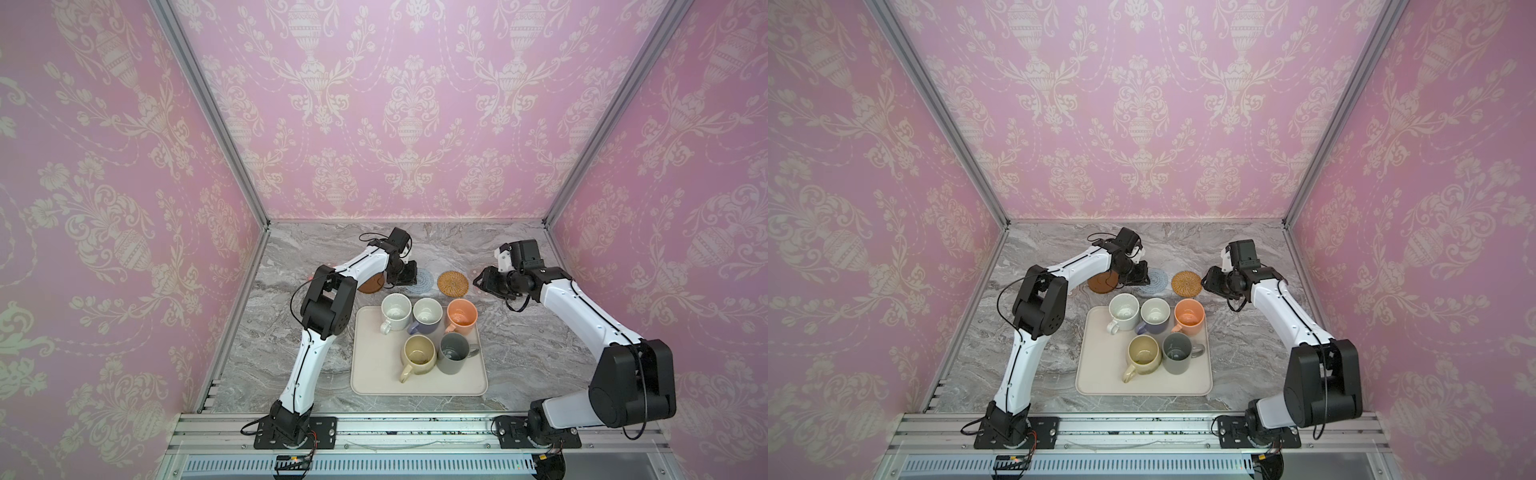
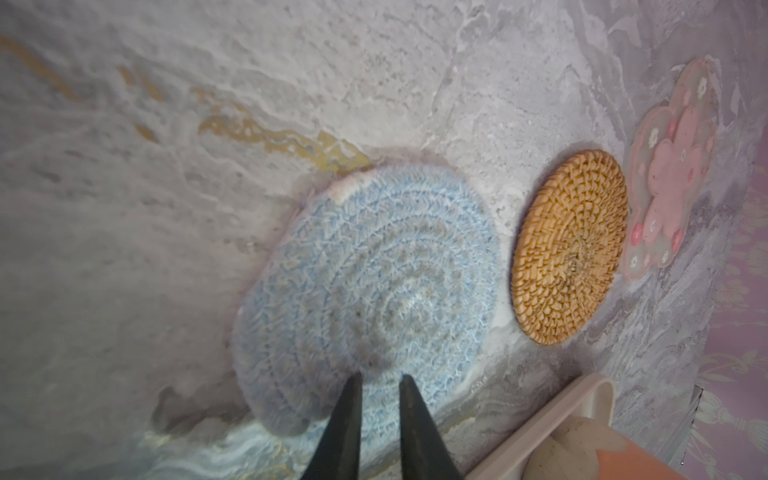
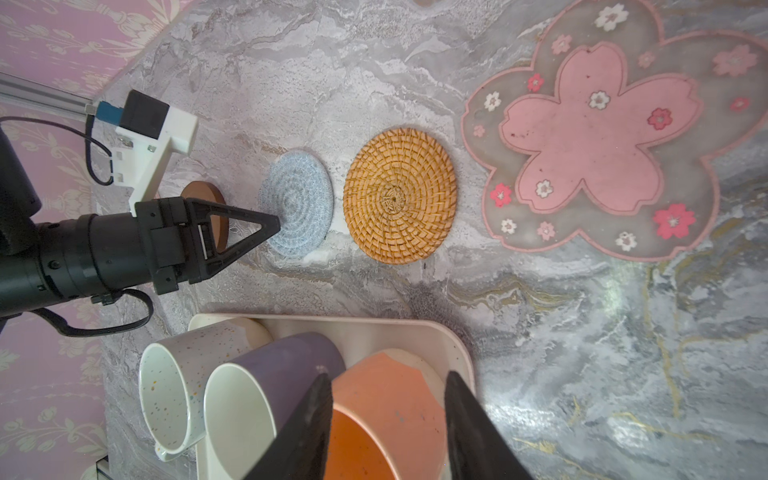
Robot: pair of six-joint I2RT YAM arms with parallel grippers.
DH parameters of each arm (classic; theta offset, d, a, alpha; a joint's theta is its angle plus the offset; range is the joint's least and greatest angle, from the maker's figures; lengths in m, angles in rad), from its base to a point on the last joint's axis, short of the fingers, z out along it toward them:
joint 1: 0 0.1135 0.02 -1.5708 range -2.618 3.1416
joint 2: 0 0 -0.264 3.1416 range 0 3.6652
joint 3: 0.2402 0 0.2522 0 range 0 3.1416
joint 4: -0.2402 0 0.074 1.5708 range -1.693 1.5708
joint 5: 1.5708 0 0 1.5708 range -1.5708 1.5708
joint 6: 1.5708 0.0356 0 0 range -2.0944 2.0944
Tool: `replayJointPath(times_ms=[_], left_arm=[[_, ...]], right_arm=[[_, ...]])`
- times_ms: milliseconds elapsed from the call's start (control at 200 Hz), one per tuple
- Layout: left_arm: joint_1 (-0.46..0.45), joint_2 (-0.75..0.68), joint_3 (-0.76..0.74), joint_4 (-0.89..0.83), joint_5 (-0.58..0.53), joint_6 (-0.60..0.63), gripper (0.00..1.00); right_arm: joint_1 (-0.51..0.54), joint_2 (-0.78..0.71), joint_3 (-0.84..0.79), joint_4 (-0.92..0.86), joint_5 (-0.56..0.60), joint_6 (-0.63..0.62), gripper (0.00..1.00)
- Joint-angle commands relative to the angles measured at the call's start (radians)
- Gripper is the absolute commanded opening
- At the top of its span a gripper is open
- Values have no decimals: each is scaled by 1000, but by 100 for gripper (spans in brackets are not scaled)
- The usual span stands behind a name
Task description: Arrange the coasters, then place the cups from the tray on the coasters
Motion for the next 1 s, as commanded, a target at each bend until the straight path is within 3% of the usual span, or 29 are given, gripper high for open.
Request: replayJointPath(times_ms=[0, 510, 736, 996], left_arm=[[4, 4, -9, -52, -30, 3, 21], [5, -43, 36, -66, -45, 24, 22], [1, -214, -13, 74, -43, 20, 24], [1, -396, -63, -6, -61, 93, 30]], right_arm=[[8, -16, -8, -8, 13, -2, 46], [11, -11, 6, -1, 4, 7, 46], [14, -10, 18, -9, 6, -1, 46], [24, -31, 14, -19, 7, -9, 46]])
